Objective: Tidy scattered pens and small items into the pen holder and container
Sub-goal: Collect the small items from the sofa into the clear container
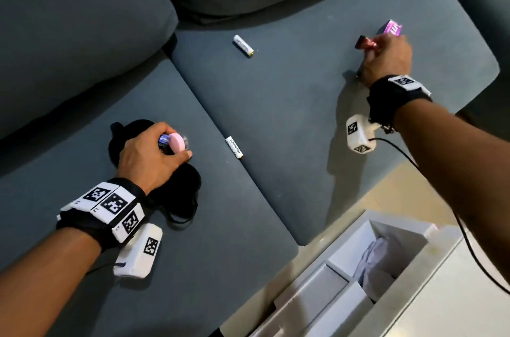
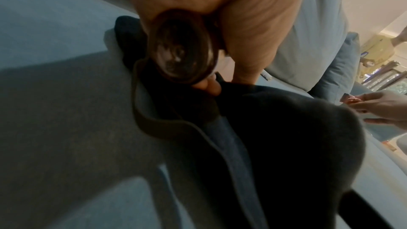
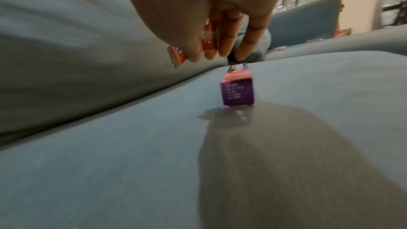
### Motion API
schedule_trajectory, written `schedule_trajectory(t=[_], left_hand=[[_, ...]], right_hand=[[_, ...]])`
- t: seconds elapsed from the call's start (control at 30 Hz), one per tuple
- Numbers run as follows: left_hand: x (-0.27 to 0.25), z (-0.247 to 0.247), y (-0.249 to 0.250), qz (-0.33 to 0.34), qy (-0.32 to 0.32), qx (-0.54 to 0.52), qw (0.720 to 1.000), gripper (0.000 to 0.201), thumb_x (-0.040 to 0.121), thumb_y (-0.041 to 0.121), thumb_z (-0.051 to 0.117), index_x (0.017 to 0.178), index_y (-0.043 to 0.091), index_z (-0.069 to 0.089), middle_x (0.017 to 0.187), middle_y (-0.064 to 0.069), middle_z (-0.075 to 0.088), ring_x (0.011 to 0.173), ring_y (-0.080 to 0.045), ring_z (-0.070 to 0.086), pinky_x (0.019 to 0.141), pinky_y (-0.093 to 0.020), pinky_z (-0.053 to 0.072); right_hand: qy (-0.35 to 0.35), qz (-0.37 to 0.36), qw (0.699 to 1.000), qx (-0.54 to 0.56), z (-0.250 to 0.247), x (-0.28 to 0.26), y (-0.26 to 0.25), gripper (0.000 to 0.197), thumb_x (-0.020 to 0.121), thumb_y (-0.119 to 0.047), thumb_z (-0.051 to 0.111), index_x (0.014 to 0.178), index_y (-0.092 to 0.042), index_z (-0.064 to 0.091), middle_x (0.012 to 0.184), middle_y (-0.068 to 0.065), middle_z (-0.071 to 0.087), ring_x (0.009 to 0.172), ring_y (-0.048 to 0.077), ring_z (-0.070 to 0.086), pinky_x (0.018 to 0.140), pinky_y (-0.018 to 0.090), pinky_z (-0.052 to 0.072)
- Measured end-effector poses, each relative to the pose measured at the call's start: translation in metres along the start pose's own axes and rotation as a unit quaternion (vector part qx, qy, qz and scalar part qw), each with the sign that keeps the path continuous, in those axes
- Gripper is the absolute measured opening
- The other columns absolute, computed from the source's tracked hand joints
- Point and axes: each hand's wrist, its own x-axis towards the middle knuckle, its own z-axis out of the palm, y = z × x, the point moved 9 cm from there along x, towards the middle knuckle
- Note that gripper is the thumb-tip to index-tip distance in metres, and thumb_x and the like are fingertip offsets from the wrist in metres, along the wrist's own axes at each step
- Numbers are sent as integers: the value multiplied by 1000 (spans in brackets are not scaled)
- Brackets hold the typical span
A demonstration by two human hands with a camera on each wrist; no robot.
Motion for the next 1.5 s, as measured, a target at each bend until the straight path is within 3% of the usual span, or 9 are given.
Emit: schedule_trajectory(t=[0.17,0.27,0.37,0.5,0.7,0.93,1.1,1.3,1.5], left_hand=[[4,1,-2,6,-5,13,1000,35,67,37,84,87,22,59,82,3,64,82,-24,60,76,-29,43],[5,0,-1,14,-10,14,1000,35,67,36,84,88,22,60,84,2,64,82,-23,60,76,-28,42],[3,-1,-1,20,-9,7,1000,35,67,34,85,88,22,60,86,2,65,82,-21,60,77,-27,43],[4,-2,-1,24,-12,-1,1000,34,66,31,85,87,21,60,85,1,65,82,-22,60,76,-25,41],[-2,-8,-2,39,2,-14,999,27,65,18,81,86,16,63,84,2,65,84,-27,62,77,-26,45],[-69,-30,-41,47,14,-54,997,32,63,13,79,90,21,65,85,4,68,78,-20,62,73,-22,42],[-163,-60,-127,24,1,-73,997,36,62,13,81,93,25,66,84,2,70,77,-20,66,74,-28,50],[-287,-97,-259,-15,-15,-109,994,40,62,7,83,86,34,64,83,4,71,76,-16,68,74,-28,52],[-397,-124,-349,-24,-5,-138,990,46,62,4,84,87,37,64,84,9,70,78,2,64,66,-3,44]], right_hand=[[-107,69,991,28,50,11,24,36,82,-38,55,106,-15,70,132,20,50,94,36,61,96,35,48],[-93,93,991,37,64,2,36,30,89,-30,52,106,-12,69,149,27,27,95,38,60,106,29,41],[-56,119,989,61,63,-14,44,45,79,-40,46,112,-21,70,125,22,56,106,39,62,100,38,48],[-61,89,992,72,58,-56,29,35,84,-44,57,112,-27,69,110,23,64,105,40,60,95,40,49],[-61,-28,991,117,47,-216,-35,16,88,-33,64,95,-24,76,96,24,55,86,41,54,78,38,42],[-77,7,967,241,59,-364,-55,11,86,-23,69,93,-26,77,104,9,51,94,33,55,88,38,48],[-50,39,947,314,46,-473,-84,17,85,-16,72,95,-29,76,105,-2,46,96,24,56,91,35,48],[-142,-26,924,355,51,-623,-161,12,85,-29,69,95,-33,75,106,-3,48,94,17,58,91,31,50],[-272,-49,900,338,69,-764,-213,12,88,-29,68,98,-29,75,103,-3,43,86,9,57,83,14,43]])
